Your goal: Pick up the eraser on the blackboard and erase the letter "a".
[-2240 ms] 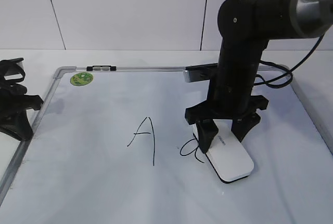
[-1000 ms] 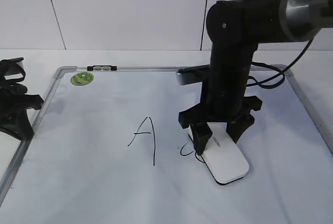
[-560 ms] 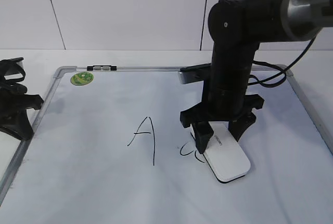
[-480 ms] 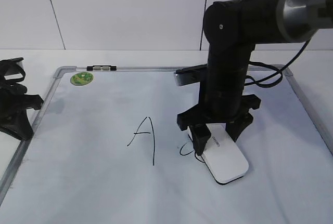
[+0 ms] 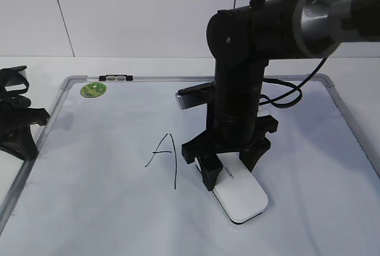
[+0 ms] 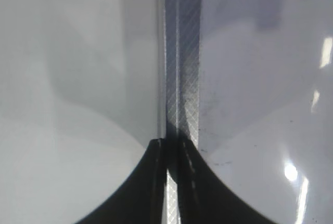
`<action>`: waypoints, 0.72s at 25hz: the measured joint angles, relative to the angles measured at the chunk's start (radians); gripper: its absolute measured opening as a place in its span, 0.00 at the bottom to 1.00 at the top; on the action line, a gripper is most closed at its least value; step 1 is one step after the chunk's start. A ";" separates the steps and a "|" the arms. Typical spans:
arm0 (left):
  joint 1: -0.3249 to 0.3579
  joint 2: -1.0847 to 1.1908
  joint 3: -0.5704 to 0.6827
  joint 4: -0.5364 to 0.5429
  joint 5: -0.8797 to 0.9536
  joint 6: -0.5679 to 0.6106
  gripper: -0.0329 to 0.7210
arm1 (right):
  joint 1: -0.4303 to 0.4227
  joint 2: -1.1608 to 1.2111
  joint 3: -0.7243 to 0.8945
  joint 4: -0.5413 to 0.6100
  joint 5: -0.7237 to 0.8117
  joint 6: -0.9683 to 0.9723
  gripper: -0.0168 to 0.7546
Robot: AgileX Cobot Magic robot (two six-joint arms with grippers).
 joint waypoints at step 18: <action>0.000 0.000 0.000 0.000 -0.004 0.000 0.08 | -0.159 0.009 -0.002 0.058 0.009 -0.003 0.71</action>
